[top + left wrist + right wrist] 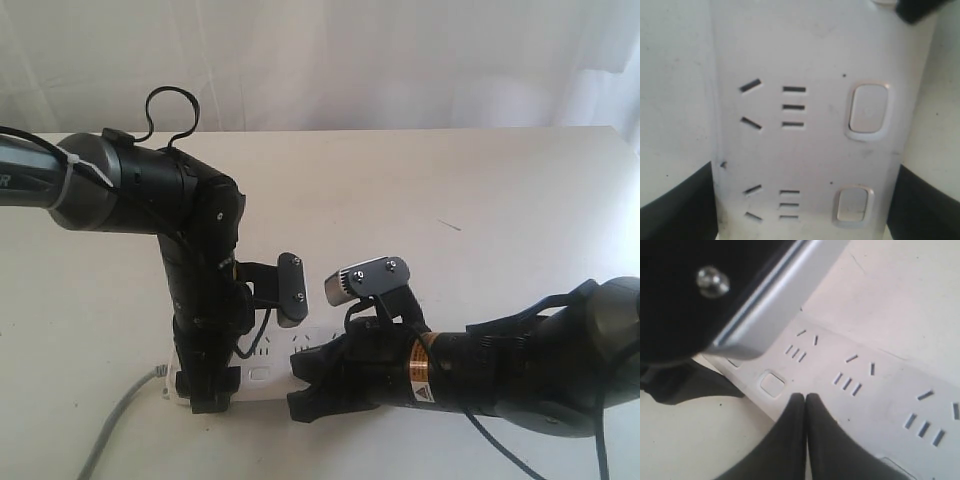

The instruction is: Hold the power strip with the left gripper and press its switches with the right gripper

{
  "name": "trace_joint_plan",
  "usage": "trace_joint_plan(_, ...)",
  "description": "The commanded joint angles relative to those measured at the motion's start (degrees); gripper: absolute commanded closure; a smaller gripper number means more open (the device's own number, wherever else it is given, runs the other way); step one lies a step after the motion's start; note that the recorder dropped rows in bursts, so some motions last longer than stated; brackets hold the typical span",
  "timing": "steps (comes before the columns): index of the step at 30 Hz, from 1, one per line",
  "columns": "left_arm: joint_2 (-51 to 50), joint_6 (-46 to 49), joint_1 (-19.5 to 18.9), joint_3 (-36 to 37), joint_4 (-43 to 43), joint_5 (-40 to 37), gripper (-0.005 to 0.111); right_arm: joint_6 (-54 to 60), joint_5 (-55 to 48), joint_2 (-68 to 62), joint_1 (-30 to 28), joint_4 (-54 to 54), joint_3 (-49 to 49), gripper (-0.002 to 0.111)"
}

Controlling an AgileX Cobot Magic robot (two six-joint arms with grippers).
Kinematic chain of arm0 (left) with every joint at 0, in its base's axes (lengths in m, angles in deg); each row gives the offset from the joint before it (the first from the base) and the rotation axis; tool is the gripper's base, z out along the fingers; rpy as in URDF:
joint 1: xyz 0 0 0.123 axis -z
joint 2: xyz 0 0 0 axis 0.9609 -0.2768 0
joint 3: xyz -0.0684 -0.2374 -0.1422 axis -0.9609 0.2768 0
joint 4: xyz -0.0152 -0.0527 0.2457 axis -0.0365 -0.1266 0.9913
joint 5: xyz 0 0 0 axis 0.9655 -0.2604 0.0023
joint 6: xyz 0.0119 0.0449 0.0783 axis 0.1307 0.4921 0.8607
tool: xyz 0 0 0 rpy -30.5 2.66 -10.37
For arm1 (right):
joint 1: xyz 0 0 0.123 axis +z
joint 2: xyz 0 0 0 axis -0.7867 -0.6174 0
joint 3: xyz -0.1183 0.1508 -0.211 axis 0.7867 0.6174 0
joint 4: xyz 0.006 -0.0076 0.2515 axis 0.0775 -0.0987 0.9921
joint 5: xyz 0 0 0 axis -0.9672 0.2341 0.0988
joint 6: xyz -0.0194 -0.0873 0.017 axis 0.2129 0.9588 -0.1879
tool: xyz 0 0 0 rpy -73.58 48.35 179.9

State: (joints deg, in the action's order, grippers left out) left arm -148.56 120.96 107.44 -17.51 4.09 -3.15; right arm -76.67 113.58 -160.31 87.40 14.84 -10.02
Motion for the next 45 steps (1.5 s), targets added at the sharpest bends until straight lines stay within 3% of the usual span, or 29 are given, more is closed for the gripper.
trace_joint_plan(1,0.52,-0.54,0.32,0.33,-1.38,-1.71,0.106,0.20,-2.02,-0.06,-0.05,0.13,0.33,0.108)
trace_joint_plan(24,0.52,-0.54,0.32,0.33,-1.38,-1.71,0.106,-0.55,-6.71,-4.39,-0.05,0.23,0.33,0.108)
trace_joint_plan(34,0.52,-0.53,0.32,0.33,-1.38,-1.71,0.106,-0.85,-15.37,-2.95,-0.05,-0.24,0.33,0.108)
trace_joint_plan(39,0.52,-0.54,0.32,0.33,-1.38,-1.13,0.106,-4.11,-17.64,-2.68,-0.05,-4.42,0.33,0.108)
trace_joint_plan(45,0.52,-0.66,0.32,0.33,-1.62,-0.28,0.106,-10.97,-12.64,-2.68,0.08,-11.55,0.33,0.108)
